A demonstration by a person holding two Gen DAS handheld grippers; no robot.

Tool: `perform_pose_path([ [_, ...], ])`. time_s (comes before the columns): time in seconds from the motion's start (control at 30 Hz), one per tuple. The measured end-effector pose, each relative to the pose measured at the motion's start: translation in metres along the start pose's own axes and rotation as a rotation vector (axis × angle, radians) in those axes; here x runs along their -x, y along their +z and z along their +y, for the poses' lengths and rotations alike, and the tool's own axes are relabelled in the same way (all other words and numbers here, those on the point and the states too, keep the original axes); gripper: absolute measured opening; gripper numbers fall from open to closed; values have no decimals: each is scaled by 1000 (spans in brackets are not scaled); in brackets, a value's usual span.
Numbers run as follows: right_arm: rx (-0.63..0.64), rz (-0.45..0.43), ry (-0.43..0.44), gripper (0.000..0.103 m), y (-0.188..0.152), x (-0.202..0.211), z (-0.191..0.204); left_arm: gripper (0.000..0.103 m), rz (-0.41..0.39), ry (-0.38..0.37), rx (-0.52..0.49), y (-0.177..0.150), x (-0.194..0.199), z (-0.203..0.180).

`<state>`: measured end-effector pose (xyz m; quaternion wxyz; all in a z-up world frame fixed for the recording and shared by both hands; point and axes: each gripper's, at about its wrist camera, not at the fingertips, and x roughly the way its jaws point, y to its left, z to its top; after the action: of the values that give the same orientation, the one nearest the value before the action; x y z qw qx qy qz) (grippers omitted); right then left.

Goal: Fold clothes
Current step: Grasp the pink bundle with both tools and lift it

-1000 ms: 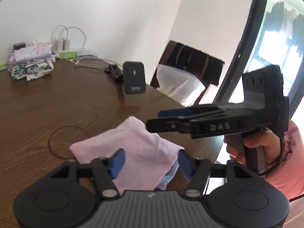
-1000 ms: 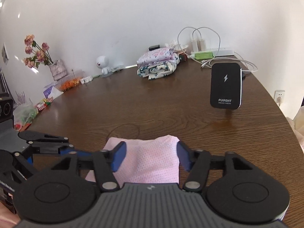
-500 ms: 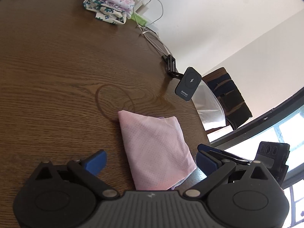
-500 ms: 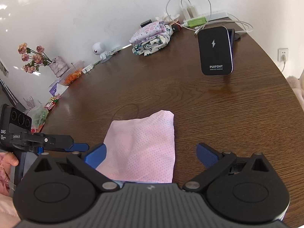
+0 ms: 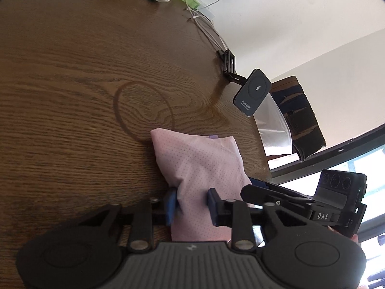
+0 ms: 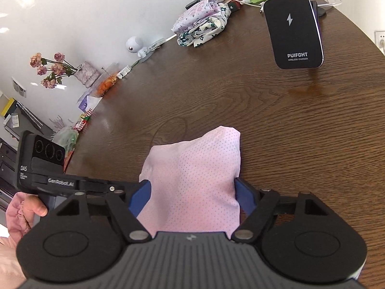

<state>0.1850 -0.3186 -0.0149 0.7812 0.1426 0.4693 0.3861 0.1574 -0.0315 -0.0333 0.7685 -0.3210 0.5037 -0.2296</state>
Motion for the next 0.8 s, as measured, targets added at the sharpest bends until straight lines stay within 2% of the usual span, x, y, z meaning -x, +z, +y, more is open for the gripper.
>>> perform_pose_path([
  [0.07,-5,3,12,71,0,-1,-2,18,6,-39,39,1,-3,8],
  [0.13,-22,10,18,47,0,-2,-6,18,3,-49,39,1,-4,9],
  [0.17,-51,13,38,38,-1,-3,-11,18,3,-51,37,1,-4,9],
  [0.27,-101,8,84,35,-2,-4,-21,18,0,-58,31,2,-6,8],
  [0.33,-100,7,85,35,-3,-5,-21,18,-1,-67,33,2,-7,8],
  [0.4,-113,5,87,28,-5,-7,-21,18,-5,-71,31,2,-8,8],
  [0.6,-140,-32,73,20,-7,-7,-17,11,-35,-68,-14,1,-8,0],
  [0.8,-112,-65,71,17,5,0,-2,8,-85,-95,-63,10,7,-12],
])
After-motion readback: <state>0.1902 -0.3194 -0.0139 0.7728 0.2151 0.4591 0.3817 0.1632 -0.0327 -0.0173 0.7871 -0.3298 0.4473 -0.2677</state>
